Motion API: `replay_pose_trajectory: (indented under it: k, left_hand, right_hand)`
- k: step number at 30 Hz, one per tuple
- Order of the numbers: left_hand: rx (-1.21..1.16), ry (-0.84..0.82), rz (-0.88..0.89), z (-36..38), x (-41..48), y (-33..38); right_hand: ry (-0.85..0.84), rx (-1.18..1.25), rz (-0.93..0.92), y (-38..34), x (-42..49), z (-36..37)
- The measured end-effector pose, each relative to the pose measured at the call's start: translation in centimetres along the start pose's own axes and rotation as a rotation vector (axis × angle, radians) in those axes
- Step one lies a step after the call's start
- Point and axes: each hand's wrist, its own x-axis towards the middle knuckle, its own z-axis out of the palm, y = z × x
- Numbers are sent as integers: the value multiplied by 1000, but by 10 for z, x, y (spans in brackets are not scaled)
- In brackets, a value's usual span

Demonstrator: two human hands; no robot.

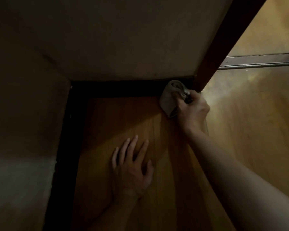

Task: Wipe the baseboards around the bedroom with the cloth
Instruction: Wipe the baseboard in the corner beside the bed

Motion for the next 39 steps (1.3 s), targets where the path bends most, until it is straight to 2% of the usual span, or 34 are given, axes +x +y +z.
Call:
replay_pose_trajectory:
  k: [4,11,15,20,23,28,35,39]
  left_hand:
    - [21,-29,1,2,0,-2]
    - [-1,5,9,1,0,-1]
    - [-11,-21,-11,0,1,1]
    - [-96,-100,-10,-30,2,6]
    - [-114,-74,-14,-85,21,21]
    - [-69,86,-2,-199,49,49]
    - [-51,155,-68,-387,55,121]
    - [-80,157,-104,-510,56,174]
  right_hand:
    - [28,-30,-19,4,10,-24]
    - [11,-46,85,5,22,-53]
    - [-97,77,138,0,20,-67]
    - [-314,385,218,-27,0,-93]
    - [-369,475,218,-61,-12,-104]
    - [-434,512,272,-143,-27,-137]
    - [-455,458,352,-286,-35,-253]
    - [-427,415,324,-388,-37,-331]
